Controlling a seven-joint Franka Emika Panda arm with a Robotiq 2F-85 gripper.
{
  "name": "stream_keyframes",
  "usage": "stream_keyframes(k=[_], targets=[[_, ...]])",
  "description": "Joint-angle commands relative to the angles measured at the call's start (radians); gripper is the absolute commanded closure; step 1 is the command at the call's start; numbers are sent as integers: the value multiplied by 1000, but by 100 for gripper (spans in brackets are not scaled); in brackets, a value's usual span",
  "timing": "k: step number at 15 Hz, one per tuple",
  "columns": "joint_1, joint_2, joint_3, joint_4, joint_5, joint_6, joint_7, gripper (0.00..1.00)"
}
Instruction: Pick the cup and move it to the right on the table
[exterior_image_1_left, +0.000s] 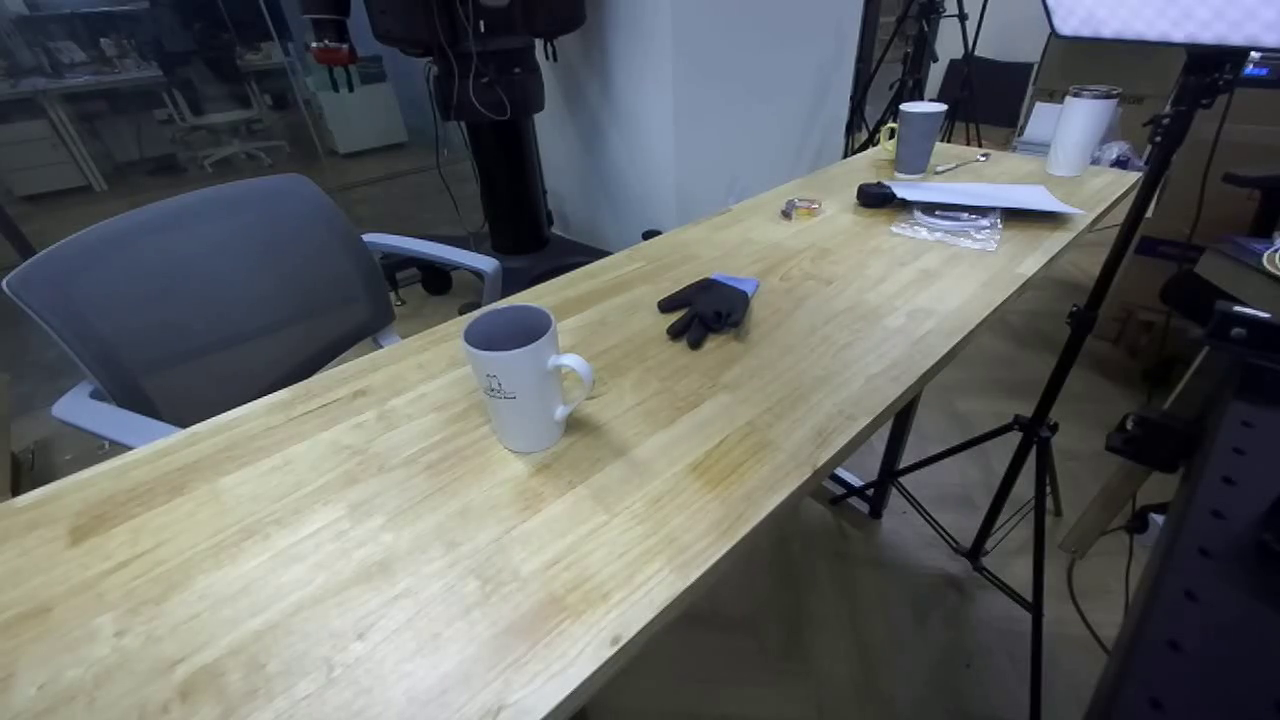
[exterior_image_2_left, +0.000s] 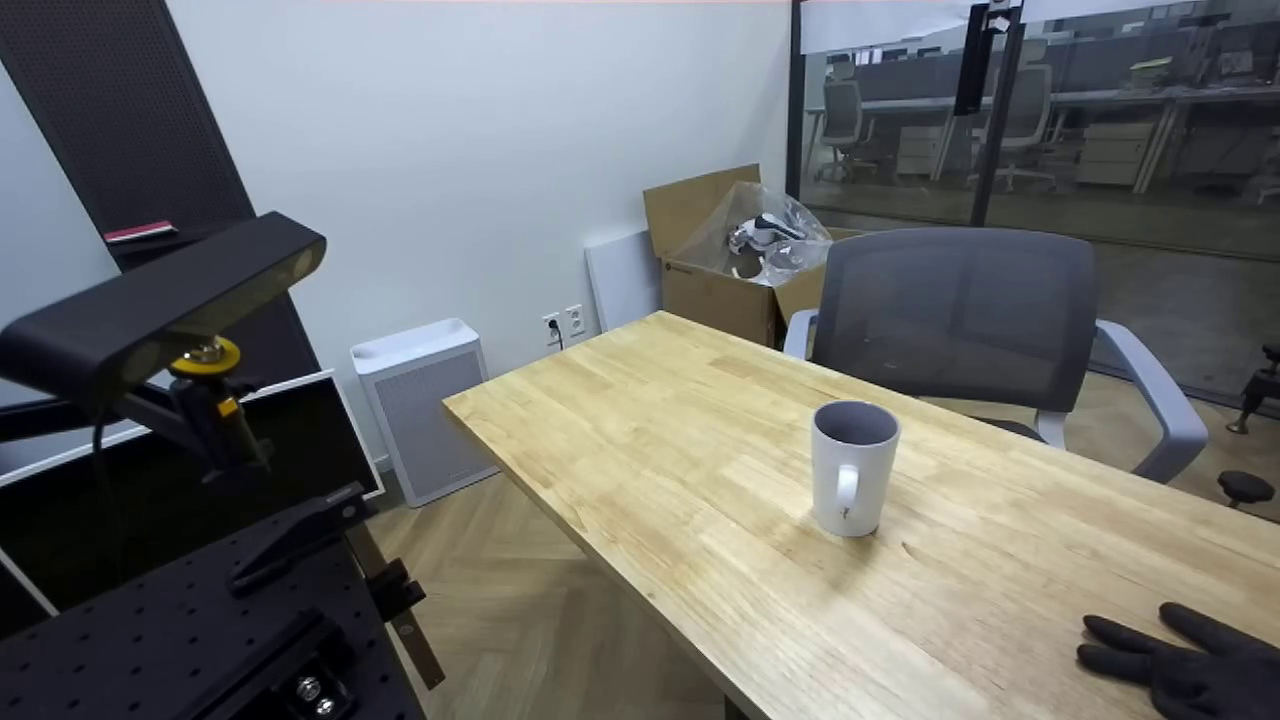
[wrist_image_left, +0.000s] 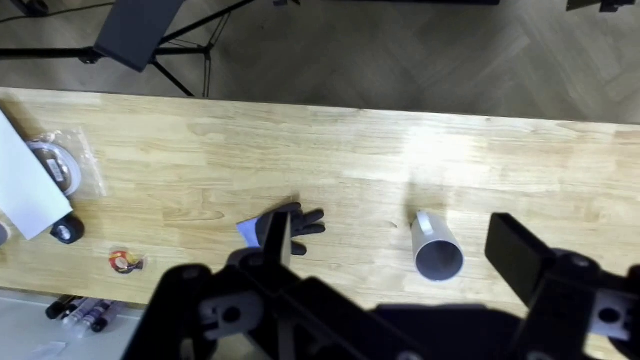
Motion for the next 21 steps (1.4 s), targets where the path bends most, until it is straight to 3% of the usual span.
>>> stream_keyframes(k=[1,4,12,16,21], targets=[[23,122,-61,67,87,47,-65,0],[15,208,-76,95,139,91,-99,0],[-14,460,-14,202,59,250,-25,0],[-11,590,9,291,21,269,21,0],[8,700,28,391,64,264,14,0]])
